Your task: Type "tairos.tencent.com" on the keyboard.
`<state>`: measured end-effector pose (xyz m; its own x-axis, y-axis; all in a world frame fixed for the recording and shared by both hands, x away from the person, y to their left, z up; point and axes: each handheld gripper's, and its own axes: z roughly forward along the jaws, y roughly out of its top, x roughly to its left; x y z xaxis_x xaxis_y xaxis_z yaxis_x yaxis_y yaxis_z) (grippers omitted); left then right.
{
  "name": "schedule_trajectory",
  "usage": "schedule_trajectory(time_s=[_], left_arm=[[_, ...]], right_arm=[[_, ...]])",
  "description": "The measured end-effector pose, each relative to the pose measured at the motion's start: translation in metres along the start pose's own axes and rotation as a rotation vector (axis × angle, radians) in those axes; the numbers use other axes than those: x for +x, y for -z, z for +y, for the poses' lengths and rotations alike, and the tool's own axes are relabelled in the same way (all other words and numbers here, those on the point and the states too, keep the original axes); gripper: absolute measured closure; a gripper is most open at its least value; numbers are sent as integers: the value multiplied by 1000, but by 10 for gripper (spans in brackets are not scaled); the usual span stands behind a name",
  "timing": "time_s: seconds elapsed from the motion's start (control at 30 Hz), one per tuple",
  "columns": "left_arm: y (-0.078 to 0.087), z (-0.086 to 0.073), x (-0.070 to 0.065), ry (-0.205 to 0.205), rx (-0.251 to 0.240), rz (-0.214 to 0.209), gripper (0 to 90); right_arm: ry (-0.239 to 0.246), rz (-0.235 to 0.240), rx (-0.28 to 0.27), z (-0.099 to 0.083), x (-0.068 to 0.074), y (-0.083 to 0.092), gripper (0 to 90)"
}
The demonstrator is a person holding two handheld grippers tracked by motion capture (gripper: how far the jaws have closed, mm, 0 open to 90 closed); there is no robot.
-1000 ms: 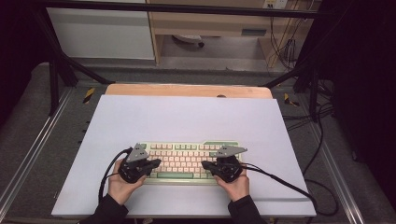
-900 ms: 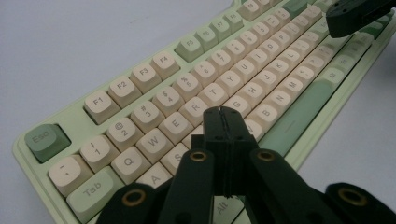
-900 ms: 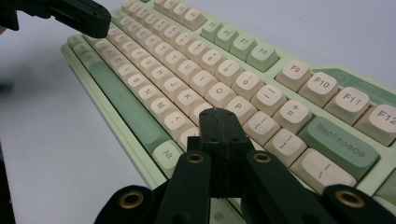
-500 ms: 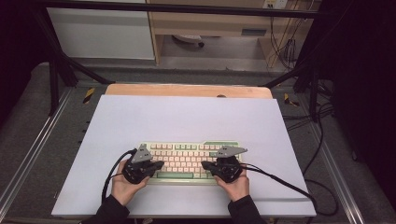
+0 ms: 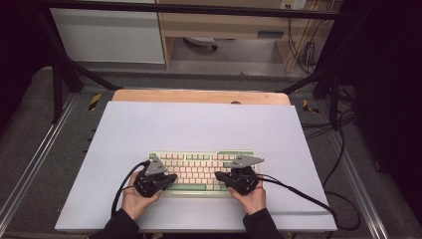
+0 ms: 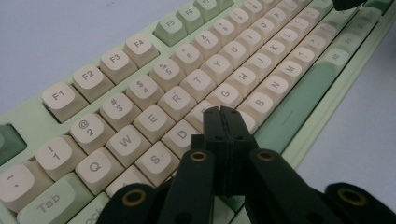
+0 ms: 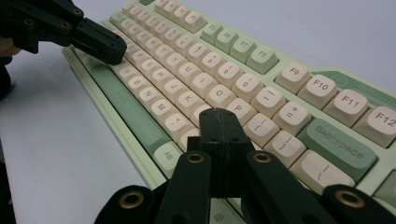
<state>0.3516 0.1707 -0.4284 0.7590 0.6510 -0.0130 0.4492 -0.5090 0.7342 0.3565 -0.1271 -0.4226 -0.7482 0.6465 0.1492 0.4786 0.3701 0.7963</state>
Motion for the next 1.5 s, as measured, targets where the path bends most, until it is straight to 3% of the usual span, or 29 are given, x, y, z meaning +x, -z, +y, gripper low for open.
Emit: schedule_trajectory(time_s=[0.23, 0.77, 1.17, 1.5], left_arm=[[6, 1, -1, -1, -31, 2, 900], [21, 9, 14, 31, -63, 49, 900], [9, 15, 25, 61, -43, 76, 900], [-4, 15, 25, 48, -12, 89, 900]], right_arm=[[-1, 0, -2, 0, 0, 0, 900], [-2, 1, 4, -1, 0, -1, 900], [0, 1, 1, 0, 0, 0, 900], [3, 1, -4, 0, 0, 0, 900]])
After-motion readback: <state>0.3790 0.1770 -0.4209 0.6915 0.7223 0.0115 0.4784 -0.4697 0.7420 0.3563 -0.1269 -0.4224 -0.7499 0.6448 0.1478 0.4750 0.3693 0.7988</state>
